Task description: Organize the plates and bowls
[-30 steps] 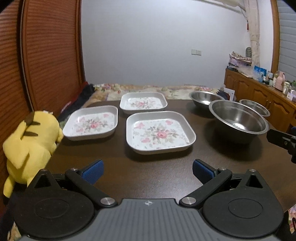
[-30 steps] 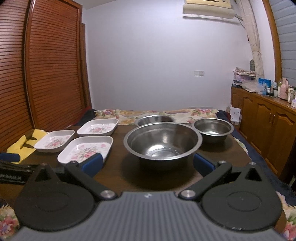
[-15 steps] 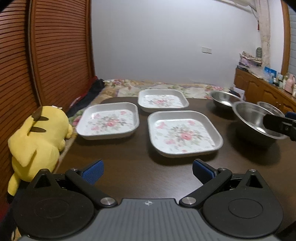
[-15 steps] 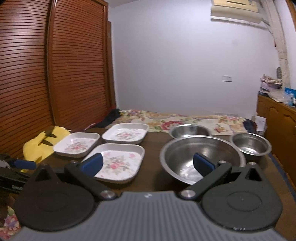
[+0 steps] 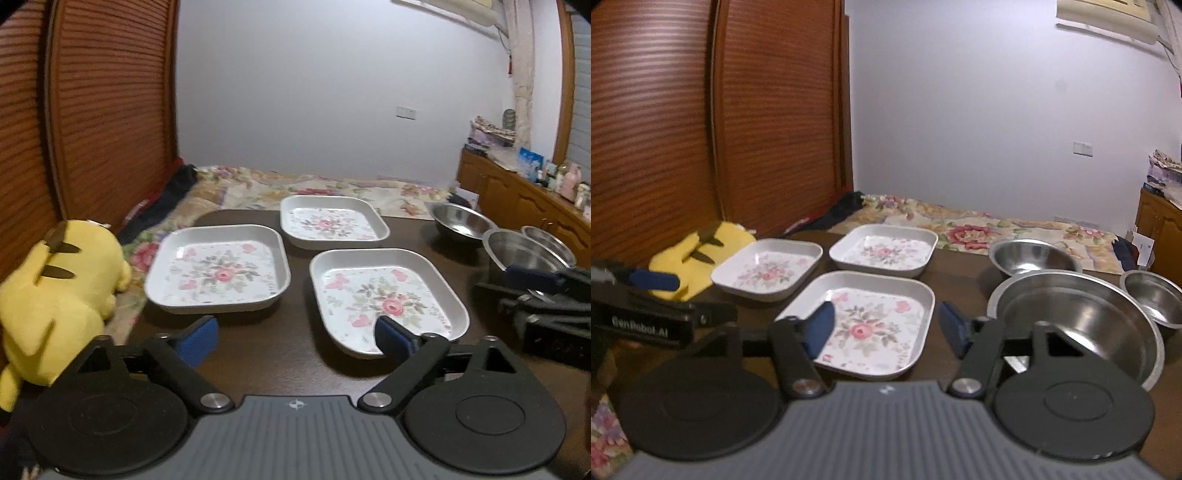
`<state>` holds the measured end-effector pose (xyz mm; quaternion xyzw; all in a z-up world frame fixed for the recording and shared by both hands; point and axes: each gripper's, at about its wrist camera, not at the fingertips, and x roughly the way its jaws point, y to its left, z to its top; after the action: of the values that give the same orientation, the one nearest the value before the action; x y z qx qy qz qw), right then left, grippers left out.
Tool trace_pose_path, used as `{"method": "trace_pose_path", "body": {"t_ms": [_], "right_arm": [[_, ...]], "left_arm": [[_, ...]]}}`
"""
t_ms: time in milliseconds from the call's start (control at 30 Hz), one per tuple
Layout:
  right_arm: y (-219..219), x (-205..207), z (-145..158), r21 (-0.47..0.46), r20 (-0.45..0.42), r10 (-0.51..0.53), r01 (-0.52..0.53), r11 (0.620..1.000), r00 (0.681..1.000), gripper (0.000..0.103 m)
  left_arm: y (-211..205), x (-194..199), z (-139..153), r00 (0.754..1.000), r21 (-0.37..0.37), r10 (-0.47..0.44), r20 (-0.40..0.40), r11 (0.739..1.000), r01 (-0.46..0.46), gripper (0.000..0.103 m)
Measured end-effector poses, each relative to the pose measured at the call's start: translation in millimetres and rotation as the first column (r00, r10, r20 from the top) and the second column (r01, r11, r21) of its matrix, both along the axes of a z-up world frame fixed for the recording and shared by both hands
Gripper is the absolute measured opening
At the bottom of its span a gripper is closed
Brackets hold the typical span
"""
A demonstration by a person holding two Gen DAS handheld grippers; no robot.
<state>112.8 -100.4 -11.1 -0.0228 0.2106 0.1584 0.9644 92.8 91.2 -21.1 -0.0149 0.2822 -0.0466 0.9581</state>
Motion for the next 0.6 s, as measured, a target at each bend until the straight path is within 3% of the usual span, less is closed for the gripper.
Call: {"method": "trace_pose_path", "body": {"t_ms": [300,600], "right_arm": [[5.5,20.0,-21.7,-0.042,-0.085,-0.029,0.026,0.999,0.996,0.043],[6.9,29.4,-30.7,-0.083,-0.107,-0.051,0.042,0.996,0.993,0.042]], "left_arm": [[-6.5,29.0,-15.4,0.998,-0.04,-0.06,-0.026,0.997,0.059,0.071],[-14.6,50.9,-25.7,0.994,-0.05,-0.09,-0.053,0.995,0.088,0.05]]}}
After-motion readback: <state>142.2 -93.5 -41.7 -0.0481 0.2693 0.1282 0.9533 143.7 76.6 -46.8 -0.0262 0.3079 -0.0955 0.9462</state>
